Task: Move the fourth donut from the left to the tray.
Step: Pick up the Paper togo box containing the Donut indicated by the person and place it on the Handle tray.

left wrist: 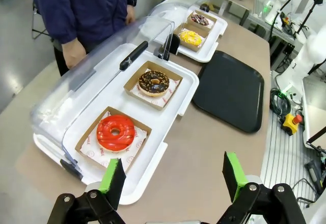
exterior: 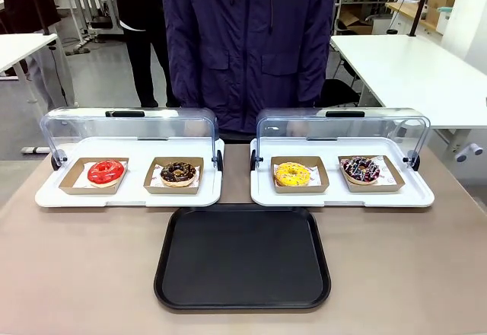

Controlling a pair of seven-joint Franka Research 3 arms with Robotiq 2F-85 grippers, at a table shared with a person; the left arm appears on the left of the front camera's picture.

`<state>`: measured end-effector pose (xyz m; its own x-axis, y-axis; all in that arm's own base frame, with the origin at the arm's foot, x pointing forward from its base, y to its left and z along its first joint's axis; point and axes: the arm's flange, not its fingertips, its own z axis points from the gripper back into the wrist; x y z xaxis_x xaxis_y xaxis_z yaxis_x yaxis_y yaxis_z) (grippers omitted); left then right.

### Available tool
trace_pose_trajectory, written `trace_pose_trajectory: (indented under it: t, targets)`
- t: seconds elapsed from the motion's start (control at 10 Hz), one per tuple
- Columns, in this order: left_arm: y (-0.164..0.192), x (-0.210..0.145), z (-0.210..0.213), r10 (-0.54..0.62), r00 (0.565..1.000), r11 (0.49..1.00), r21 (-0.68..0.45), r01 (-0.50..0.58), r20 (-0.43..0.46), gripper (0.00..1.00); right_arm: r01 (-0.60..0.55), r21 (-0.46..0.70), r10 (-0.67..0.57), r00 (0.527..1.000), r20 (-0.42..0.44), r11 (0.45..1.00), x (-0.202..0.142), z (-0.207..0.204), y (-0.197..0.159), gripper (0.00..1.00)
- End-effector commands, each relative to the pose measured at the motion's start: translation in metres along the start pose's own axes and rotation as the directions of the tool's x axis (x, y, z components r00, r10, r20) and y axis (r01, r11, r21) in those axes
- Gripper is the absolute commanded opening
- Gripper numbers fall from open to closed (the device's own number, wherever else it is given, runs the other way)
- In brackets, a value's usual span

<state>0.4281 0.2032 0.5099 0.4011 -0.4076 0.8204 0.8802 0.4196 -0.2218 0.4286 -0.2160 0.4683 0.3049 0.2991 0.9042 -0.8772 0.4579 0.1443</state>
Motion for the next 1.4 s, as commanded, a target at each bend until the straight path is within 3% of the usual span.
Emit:
trace_pose_trajectory:
  t: [0.0, 1.3]
  targets:
    - [-0.0039, 0.0001, 0.0005, -0.01, 1.0, 1.0, 0.002, 0.01, 0.009, 1.0, -0.009, 0.004, 0.009, 1.0, 0.008, 1.0, 0.0012, -0.0005, 0.0004, 1.0]
    - [-0.0039, 0.0001, 0.0005, -0.01, 1.0, 1.0, 0.002, 0.01, 0.009, 1.0, -0.009, 0.004, 0.009, 1.0, 0.008, 1.0, 0.0012, -0.0005, 0.0004, 1.0]
